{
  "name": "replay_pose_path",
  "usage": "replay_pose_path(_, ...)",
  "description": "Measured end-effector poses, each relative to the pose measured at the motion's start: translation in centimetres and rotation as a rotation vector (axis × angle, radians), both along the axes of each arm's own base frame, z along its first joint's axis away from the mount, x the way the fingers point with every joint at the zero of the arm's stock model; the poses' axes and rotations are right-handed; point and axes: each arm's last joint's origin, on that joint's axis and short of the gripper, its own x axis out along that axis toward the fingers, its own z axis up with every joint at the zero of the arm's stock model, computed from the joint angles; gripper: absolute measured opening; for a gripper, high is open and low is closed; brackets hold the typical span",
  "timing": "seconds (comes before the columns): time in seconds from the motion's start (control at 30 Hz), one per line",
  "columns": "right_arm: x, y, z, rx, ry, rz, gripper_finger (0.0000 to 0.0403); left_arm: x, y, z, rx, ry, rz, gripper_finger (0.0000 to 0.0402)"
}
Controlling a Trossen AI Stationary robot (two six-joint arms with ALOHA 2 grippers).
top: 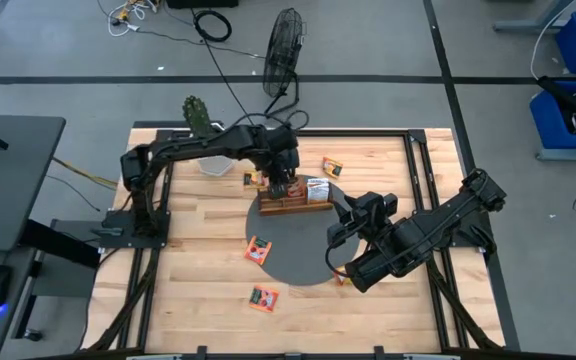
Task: Pick & Place Tea
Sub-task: Put the pink tea bag into the middle section of the wooden organizer
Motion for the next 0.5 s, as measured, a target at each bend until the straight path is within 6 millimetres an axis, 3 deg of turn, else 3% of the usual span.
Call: replay_pose_path(0.5,0.0,0.0,0.0,-0.004,0.006,0.003,0.0144,1.1,-0.6,-1.8,0.069,0.048,-0.030,0.0001)
